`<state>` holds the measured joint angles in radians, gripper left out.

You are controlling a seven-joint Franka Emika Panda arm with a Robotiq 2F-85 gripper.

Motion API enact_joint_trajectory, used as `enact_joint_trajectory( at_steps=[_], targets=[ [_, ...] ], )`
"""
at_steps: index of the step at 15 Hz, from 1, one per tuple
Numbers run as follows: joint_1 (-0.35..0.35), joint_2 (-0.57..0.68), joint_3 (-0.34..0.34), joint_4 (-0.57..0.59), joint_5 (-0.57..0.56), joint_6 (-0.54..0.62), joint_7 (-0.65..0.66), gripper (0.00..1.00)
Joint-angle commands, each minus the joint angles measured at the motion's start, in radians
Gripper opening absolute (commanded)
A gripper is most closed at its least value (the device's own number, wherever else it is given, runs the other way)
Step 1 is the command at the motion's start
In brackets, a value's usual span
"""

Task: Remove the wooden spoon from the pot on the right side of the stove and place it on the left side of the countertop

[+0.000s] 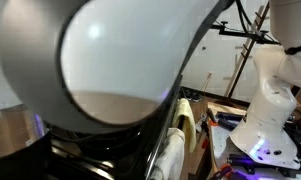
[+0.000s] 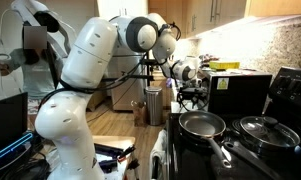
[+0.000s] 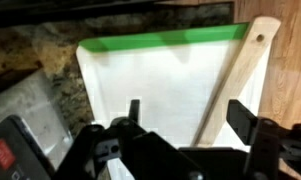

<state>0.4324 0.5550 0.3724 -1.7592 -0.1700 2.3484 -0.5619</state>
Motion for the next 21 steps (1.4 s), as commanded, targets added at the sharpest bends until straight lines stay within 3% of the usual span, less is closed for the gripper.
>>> enact_joint_trajectory(
  at_steps=[1,5,7,9,12,16,21],
  targets=[
    [-0.090,-0.037,0.085,-0.061,0.045,0.148,-0.164,1.00],
    [-0.220,-0.052,0.254,-0.116,0.246,0.211,-0.388,1.00],
    [-0.299,-0.078,0.353,-0.151,0.403,0.135,-0.463,1.00],
    [-0.343,-0.134,0.385,-0.177,0.504,0.014,-0.434,1.00],
    [-0.356,-0.251,0.337,-0.203,0.561,-0.168,-0.358,1.00],
    [-0.328,-0.400,0.202,-0.258,0.564,-0.370,-0.232,1.00],
    [-0.275,-0.542,0.032,-0.361,0.519,-0.496,-0.086,1.00]
  ],
)
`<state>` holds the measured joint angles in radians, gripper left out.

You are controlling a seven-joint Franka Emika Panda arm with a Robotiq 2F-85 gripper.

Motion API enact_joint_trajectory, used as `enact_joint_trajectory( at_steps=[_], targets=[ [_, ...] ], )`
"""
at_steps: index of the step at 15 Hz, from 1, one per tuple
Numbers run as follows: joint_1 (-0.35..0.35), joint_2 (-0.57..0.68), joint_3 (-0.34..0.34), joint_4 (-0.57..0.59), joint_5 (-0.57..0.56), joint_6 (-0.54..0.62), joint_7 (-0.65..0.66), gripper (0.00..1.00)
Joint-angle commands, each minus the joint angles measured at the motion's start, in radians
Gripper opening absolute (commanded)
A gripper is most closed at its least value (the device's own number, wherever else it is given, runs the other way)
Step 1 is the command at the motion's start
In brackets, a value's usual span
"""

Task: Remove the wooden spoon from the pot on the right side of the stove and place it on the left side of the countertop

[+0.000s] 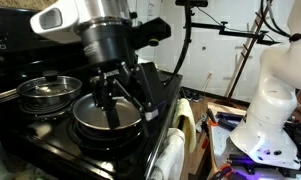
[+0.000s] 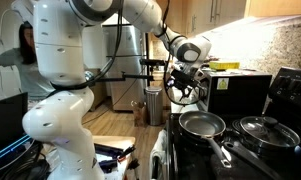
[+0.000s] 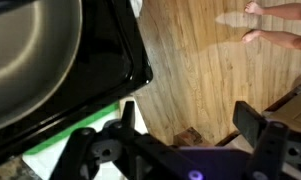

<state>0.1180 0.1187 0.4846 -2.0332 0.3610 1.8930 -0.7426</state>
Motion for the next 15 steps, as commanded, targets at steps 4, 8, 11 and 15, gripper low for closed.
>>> enact_joint_trajectory(
  at_steps=[4,8,11,15],
  targets=[
    [0.060,-0.191,-0.168,-0.174,-0.051,-0.034,0.200,1.00],
    [0.084,-0.189,-0.205,-0.191,-0.104,0.137,0.094,1.00],
    [0.093,-0.176,-0.220,-0.173,-0.091,0.110,0.120,1.00],
    [0.084,-0.136,-0.228,-0.120,-0.353,0.088,0.317,1.00]
  ],
)
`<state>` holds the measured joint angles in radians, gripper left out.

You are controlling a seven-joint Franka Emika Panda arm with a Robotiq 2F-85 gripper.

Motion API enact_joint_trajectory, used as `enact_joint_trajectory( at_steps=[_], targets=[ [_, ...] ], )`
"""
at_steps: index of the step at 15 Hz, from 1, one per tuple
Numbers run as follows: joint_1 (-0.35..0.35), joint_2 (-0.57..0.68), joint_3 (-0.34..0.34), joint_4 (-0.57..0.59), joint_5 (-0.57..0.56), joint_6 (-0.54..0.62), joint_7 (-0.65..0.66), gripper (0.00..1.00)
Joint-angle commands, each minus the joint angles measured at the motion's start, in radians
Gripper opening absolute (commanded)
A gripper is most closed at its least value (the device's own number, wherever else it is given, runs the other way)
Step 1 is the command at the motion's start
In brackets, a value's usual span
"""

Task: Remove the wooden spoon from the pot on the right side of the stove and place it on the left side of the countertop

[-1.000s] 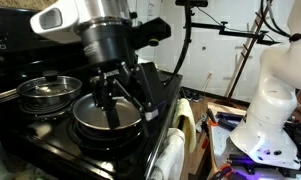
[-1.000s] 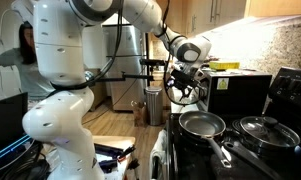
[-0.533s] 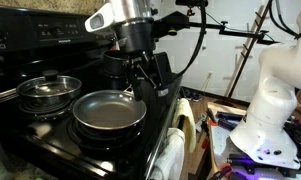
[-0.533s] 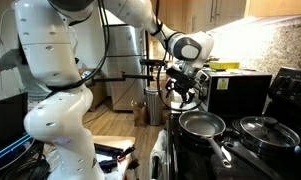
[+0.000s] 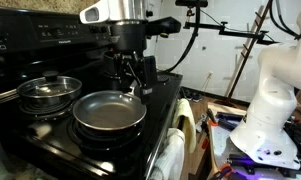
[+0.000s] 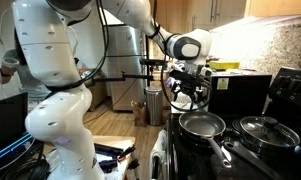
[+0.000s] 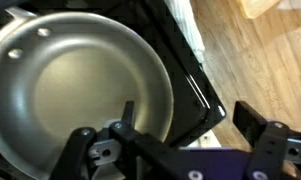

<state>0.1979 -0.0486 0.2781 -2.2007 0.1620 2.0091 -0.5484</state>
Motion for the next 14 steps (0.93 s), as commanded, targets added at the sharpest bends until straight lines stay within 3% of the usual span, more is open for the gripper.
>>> enact_joint_trajectory(
  at_steps=[1,3,5,8,10,14],
  targets=[
    [0.002,0.040,-0.027,0.064,-0.218,-0.041,0.169,1.00],
    [0.001,0.063,-0.039,0.101,-0.331,-0.076,0.262,1.00],
    [0.002,0.093,-0.053,0.142,-0.371,-0.144,0.352,1.00],
    [-0.005,0.123,-0.075,0.172,-0.327,-0.193,0.436,1.00],
    [-0.018,0.118,-0.093,0.150,-0.242,-0.112,0.416,1.00],
    [-0.016,0.122,-0.103,0.147,-0.250,-0.103,0.399,1.00]
  ],
)
